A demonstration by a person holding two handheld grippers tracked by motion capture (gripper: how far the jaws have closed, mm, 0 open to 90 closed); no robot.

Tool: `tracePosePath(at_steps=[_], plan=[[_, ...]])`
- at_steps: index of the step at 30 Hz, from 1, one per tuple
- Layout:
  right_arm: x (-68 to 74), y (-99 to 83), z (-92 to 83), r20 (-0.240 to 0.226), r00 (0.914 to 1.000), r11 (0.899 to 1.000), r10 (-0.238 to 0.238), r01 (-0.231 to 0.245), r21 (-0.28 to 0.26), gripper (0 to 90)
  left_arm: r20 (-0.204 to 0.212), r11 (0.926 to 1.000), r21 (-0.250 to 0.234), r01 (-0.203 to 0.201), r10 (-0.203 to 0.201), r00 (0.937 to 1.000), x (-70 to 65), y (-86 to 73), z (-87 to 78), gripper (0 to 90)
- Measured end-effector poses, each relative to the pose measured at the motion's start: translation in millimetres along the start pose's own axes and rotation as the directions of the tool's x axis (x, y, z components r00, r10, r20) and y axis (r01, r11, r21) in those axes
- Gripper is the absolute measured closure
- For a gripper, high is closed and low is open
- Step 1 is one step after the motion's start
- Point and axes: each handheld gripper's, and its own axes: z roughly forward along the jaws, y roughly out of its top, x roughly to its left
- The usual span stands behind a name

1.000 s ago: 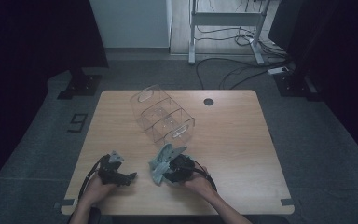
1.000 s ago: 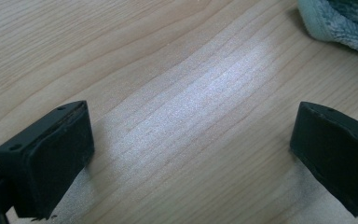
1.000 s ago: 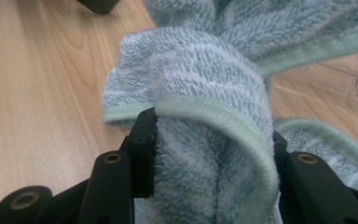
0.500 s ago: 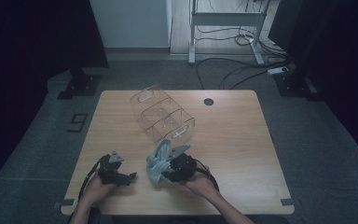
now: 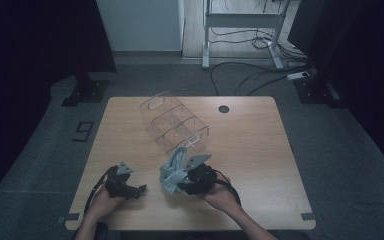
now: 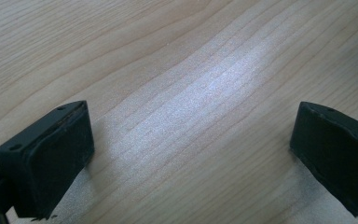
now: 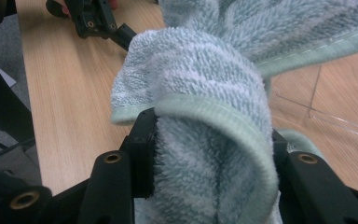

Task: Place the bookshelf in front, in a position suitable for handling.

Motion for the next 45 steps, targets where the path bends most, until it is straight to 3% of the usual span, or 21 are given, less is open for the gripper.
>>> tracePosePath(at_steps=[25,39,45], plan=[[-27.0,-38.0,-57.6,0.097,0.9924,0.997,0.076,-0.073,-0.035,52.5,0.007,0.9998,-0.016,-0.010,0.010,0.9999,0.6,-1.4,0.5,0.0],[-48.1,-67.5,-92.8,0.188,0.9725,0.990,0.137,-0.130,-0.047,52.5,0.008,0.9997,-0.021,-0.012,0.012,0.9999,0.6,-1.6,0.8,0.0],[-58.4,-83.8,-111.8,0.241,0.9550,0.985,0.172,-0.163,-0.059,52.5,0.009,0.9997,-0.023,-0.013,0.013,0.9999,0.7,-1.7,0.9,0.0]])
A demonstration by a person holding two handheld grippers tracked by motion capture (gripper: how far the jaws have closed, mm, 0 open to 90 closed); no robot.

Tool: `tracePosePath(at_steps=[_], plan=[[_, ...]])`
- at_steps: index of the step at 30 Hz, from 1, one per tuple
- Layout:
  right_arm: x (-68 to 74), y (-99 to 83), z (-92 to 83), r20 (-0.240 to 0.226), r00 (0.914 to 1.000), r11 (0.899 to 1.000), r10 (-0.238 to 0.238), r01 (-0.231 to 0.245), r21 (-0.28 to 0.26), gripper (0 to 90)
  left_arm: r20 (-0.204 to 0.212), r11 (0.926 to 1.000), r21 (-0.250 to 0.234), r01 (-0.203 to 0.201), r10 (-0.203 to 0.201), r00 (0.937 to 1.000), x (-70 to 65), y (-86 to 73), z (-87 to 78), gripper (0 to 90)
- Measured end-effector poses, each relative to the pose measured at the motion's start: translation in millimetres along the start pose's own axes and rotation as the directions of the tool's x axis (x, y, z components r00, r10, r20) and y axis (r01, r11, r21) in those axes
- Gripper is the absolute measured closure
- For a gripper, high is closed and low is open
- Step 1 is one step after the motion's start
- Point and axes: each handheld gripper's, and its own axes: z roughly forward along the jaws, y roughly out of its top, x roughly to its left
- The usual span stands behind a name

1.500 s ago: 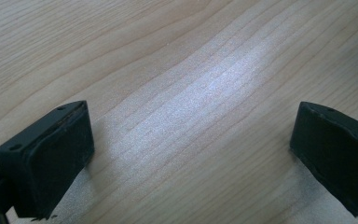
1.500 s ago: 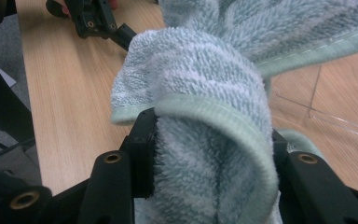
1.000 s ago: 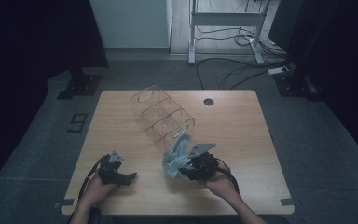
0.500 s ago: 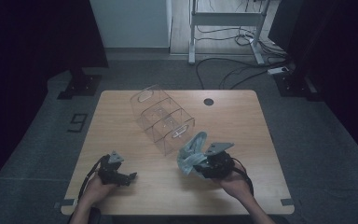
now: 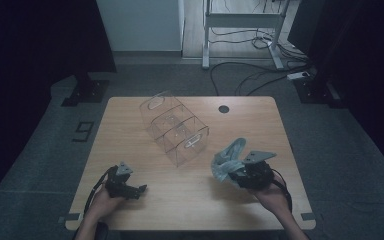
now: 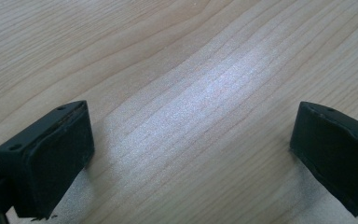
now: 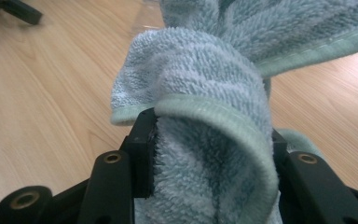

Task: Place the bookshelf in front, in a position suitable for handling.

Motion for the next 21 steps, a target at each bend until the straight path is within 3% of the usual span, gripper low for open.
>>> tracePosePath(at_steps=[8,21], plan=[[-19.1,-18.1,-17.0,0.059,0.9973,0.999,0.043,-0.043,0.001,52.5,0.003,1.0000,-0.004,-0.003,0.003,1.0000,0.2,-0.3,0.2,0.0],[-44.2,-43.2,-41.3,0.155,0.9827,0.995,0.102,-0.103,-0.005,52.4,0.007,1.0000,-0.006,-0.006,0.006,1.0000,0.6,-0.5,0.2,0.0]])
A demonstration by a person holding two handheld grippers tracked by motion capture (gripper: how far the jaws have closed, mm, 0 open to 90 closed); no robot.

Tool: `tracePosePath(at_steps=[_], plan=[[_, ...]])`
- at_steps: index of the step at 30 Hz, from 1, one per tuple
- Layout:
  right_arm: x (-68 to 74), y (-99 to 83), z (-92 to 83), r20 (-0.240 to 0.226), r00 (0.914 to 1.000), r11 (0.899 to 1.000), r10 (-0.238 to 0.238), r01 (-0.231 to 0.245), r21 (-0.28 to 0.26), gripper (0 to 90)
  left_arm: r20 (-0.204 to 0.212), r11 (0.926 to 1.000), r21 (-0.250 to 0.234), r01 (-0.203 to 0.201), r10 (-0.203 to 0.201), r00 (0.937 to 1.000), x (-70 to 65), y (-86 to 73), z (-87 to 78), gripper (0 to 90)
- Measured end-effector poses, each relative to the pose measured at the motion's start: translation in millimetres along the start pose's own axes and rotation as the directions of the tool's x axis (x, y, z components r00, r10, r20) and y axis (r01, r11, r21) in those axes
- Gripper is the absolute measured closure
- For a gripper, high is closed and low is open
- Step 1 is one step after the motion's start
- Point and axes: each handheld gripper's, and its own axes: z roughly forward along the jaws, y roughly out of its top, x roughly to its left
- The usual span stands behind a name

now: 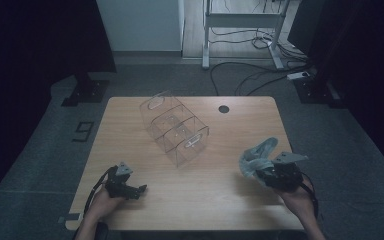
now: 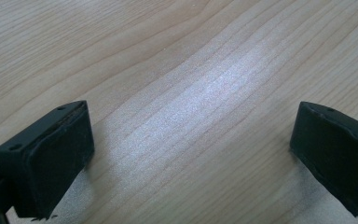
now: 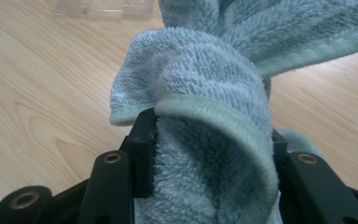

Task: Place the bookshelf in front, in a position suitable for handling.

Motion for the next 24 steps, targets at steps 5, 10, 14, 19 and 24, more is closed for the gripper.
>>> tracePosePath(at_steps=[5,10,14,19,24], plan=[[-10.8,-8.9,-6.2,0.026,0.9993,1.000,0.026,-0.026,0.000,52.4,0.000,1.0000,0.001,0.000,0.000,1.0000,0.0,0.2,0.0,0.0],[-16.9,-17.5,-6.4,0.059,0.9978,0.999,0.029,-0.030,0.010,52.3,-0.001,1.0000,-0.001,0.000,0.000,1.0000,0.0,0.2,0.1,0.0],[-20.0,-25.4,-2.0,0.068,0.9971,0.999,0.035,-0.037,0.024,52.2,0.001,1.0000,-0.001,-0.001,0.001,1.0000,0.1,0.1,0.2,0.0],[-22.7,-34.0,5.0,0.077,0.9964,0.998,0.034,-0.038,0.049,52.2,0.005,0.9999,-0.009,-0.007,0.007,1.0000,0.5,-0.6,0.4,0.0],[-25.2,-45.5,14.5,0.078,0.9964,0.996,0.032,-0.039,0.082,52.2,0.007,0.9999,-0.015,-0.008,0.008,0.9999,0.3,-0.7,0.9,0.0]])
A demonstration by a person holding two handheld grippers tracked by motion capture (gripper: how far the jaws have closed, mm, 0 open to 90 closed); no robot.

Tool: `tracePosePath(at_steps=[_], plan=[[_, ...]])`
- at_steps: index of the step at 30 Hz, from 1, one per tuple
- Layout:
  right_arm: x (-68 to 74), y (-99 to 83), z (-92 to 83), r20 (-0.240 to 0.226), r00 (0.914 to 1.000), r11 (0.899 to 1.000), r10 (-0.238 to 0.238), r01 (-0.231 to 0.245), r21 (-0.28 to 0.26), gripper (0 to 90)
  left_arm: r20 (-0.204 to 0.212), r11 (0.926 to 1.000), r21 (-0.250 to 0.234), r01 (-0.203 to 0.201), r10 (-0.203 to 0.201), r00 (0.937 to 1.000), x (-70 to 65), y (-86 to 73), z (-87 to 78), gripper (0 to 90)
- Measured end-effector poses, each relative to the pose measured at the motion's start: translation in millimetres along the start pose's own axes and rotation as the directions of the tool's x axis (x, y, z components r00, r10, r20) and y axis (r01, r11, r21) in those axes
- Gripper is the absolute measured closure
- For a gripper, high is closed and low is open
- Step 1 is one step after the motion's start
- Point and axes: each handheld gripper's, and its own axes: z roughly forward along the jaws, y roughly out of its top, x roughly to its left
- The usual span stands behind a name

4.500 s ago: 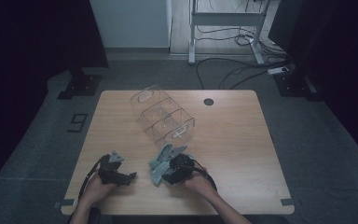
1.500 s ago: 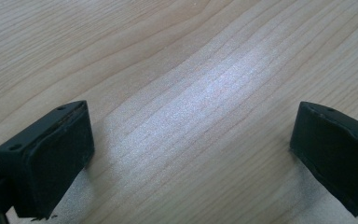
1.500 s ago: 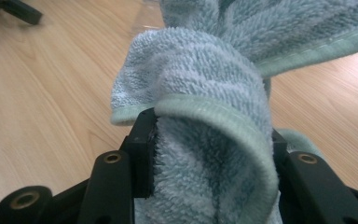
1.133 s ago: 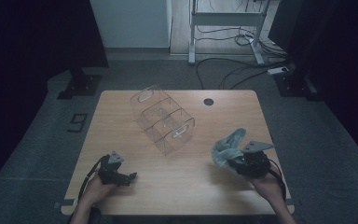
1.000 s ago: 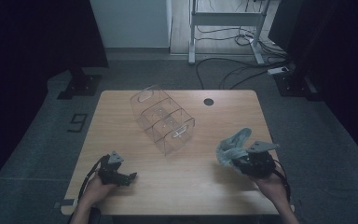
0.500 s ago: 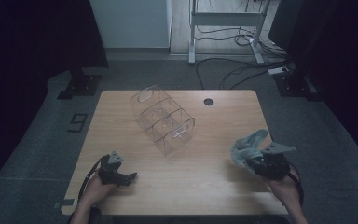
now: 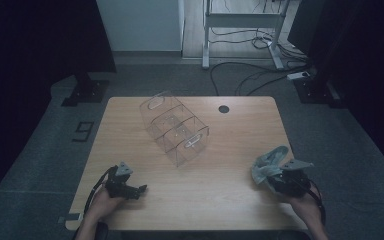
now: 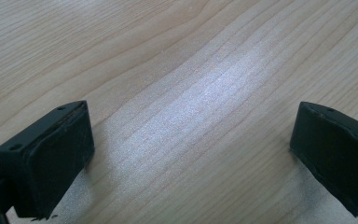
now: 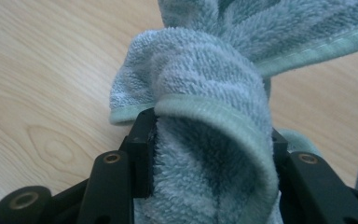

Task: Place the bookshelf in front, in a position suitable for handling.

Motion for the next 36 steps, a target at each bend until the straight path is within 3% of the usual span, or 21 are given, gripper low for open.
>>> tracePosePath(at_steps=[15,18,23,27,36], plan=[[-2.2,-18.3,17.4,-0.041,0.9991,0.997,-0.007,0.010,0.076,47.9,-0.002,1.0000,0.001,0.002,-0.002,1.0000,-0.7,0.5,0.3,0.0],[-2.2,-17.6,16.7,-0.029,0.9996,0.997,0.004,-0.002,0.075,42.4,-0.003,1.0000,0.001,0.003,-0.003,1.0000,-0.8,0.5,0.3,0.0],[-4.7,-18.8,12.9,-0.034,0.9984,0.998,0.046,-0.045,0.040,28.5,-0.003,1.0000,0.002,0.003,-0.003,1.0000,-0.9,0.6,0.3,0.0],[-4.9,-19.6,6.9,-0.031,0.9982,0.999,0.051,-0.051,0.006,19.1,-0.003,1.0000,0.002,0.003,-0.003,1.0000,-1.0,0.7,0.4,0.0],[-6.7,-12.6,-10.9,-0.036,0.9983,0.998,0.045,-0.047,-0.046,13.3,-0.003,1.0000,0.005,0.000,0.000,1.0000,-0.8,0.8,0.3,0.0]])
